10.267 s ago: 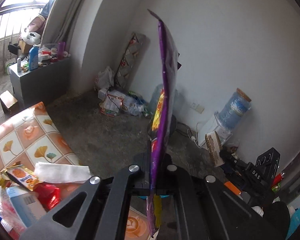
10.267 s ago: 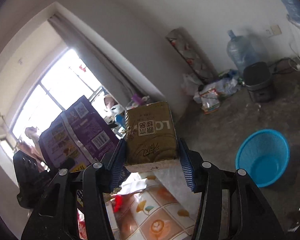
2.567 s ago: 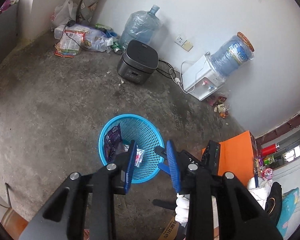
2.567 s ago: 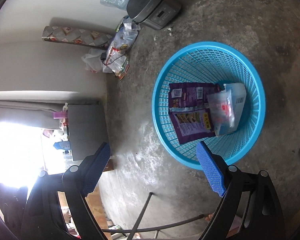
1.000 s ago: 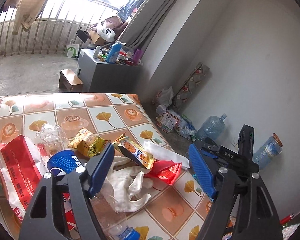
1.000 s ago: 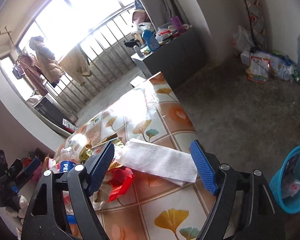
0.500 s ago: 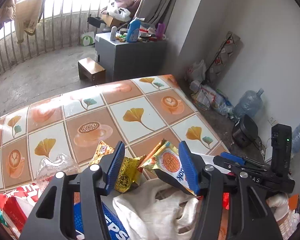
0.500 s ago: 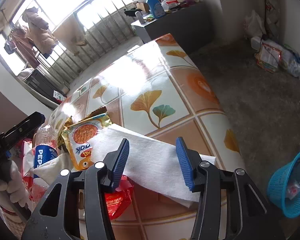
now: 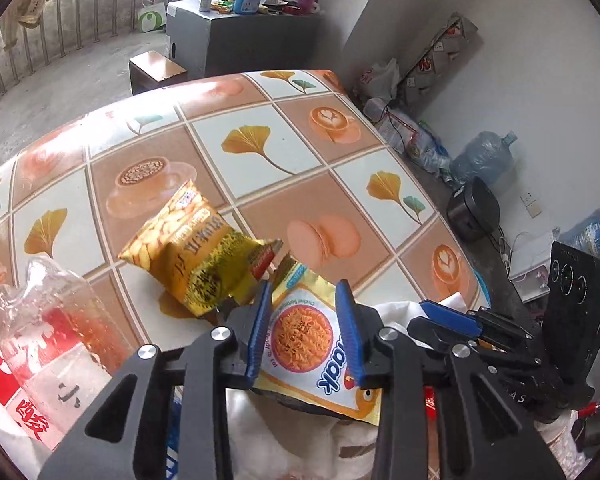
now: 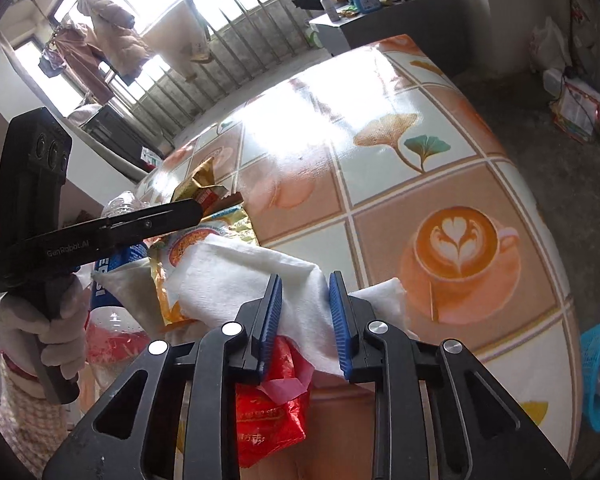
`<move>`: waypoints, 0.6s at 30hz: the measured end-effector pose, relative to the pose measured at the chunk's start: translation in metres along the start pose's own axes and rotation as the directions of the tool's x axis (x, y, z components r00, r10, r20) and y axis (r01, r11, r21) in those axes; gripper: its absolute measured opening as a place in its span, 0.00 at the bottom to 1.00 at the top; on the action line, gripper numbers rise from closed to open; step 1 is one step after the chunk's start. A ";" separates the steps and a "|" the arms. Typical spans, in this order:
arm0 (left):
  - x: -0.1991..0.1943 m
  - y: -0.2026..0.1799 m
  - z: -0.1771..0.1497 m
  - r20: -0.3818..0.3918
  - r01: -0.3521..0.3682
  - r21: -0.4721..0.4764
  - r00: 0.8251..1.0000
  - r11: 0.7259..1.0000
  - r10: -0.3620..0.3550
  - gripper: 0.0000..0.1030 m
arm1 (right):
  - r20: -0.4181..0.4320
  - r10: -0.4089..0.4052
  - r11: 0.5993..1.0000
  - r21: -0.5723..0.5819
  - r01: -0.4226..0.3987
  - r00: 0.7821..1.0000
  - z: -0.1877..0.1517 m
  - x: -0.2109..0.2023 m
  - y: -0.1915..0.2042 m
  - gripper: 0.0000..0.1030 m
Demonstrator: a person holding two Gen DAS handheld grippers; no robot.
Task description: Collect trash
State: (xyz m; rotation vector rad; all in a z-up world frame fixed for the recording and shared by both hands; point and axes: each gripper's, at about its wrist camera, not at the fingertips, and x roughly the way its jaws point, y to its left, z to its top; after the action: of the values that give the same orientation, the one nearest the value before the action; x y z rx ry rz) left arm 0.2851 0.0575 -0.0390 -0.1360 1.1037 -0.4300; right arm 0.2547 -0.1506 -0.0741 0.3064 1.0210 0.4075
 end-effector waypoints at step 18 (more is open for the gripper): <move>-0.072 -0.010 -0.056 0.174 0.179 -0.016 0.969 0.984 -0.173 0.24 | 0.047 0.044 0.998 0.039 -0.046 0.998 -0.024 -0.037 0.003 0.45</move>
State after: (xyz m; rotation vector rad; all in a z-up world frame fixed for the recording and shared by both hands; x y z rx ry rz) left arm 0.2055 0.0835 -0.0009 -0.2960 0.9313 -0.5489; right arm 0.2161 -0.1640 -0.0568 0.3737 0.9792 0.4198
